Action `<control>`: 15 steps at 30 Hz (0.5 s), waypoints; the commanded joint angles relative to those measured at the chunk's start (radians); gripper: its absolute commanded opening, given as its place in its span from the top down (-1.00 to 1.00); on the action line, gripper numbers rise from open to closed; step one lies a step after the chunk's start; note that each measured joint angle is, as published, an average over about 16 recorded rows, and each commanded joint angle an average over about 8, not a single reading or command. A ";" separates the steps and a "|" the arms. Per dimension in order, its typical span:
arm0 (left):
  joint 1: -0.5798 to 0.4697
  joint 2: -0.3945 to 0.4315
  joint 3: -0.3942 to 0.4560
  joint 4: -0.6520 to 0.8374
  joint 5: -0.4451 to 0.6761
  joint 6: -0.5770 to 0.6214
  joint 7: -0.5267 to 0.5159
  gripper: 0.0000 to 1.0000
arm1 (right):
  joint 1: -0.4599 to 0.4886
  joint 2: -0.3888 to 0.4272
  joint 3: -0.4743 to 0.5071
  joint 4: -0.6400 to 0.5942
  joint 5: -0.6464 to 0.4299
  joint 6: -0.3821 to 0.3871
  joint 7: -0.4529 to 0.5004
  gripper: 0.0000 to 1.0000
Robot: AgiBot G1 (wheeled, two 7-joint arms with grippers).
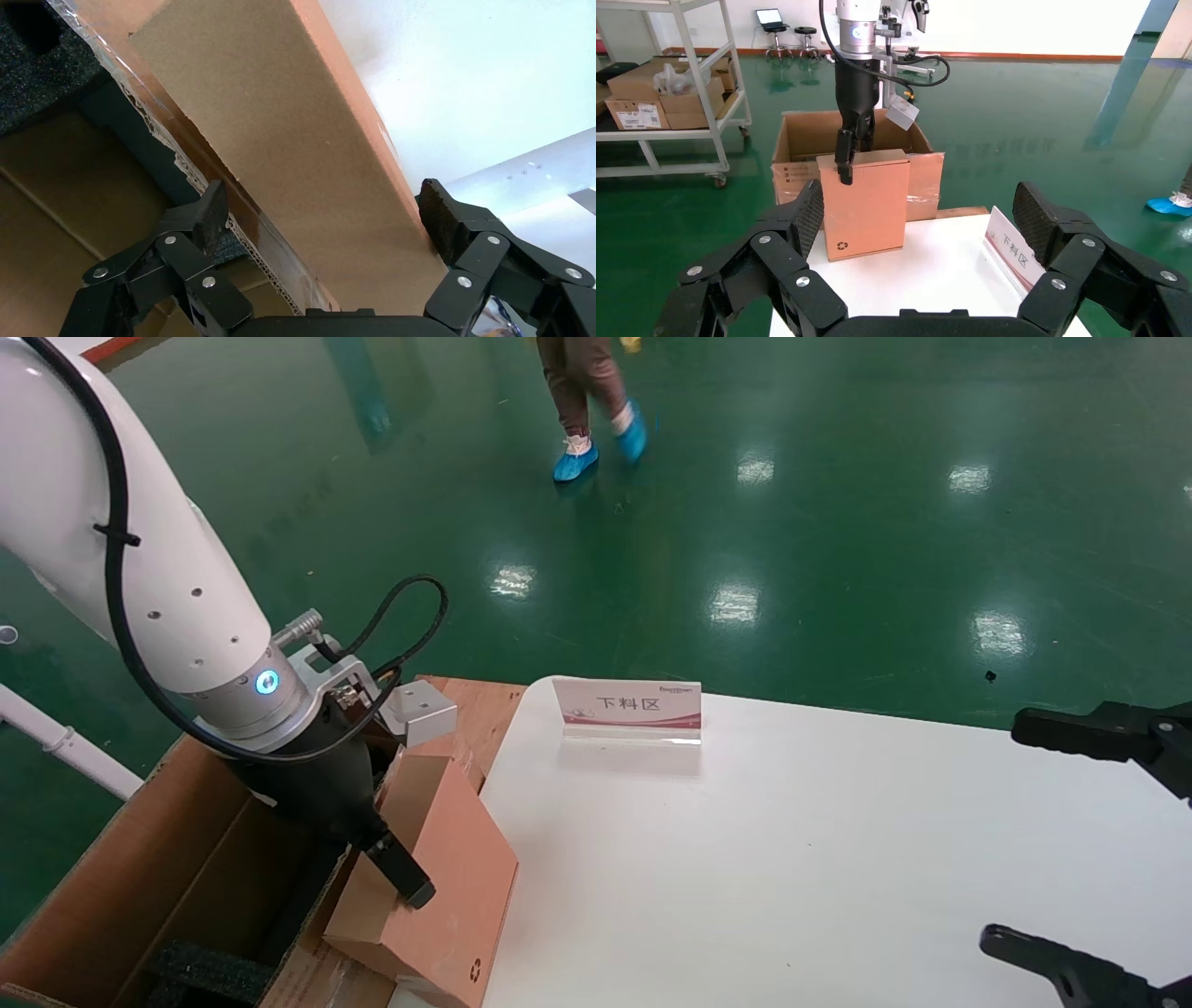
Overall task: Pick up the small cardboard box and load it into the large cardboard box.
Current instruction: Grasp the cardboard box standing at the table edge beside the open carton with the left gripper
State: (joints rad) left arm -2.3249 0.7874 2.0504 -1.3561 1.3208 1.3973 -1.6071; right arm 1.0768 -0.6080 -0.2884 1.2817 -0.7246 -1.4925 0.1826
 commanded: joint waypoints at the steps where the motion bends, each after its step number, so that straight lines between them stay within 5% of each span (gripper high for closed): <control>1: 0.000 0.000 0.000 0.000 -0.001 0.001 0.000 1.00 | 0.000 0.000 0.000 0.000 0.000 0.000 0.000 -0.86; 8: -0.001 0.001 -0.001 0.000 -0.001 0.001 0.001 1.00 | 0.000 0.000 0.000 0.000 0.000 0.000 0.000 0.83; 10: -0.001 0.001 -0.001 0.000 -0.002 0.002 0.001 1.00 | 0.000 0.000 0.000 0.000 0.000 0.000 0.000 1.00; 15: -0.001 0.001 -0.001 0.000 -0.002 0.002 0.001 1.00 | 0.000 0.000 0.000 0.000 0.000 0.000 0.000 1.00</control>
State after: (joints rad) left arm -2.3263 0.7883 2.0489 -1.3560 1.3189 1.3993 -1.6062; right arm 1.0768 -0.6080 -0.2882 1.2817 -0.7246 -1.4925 0.1827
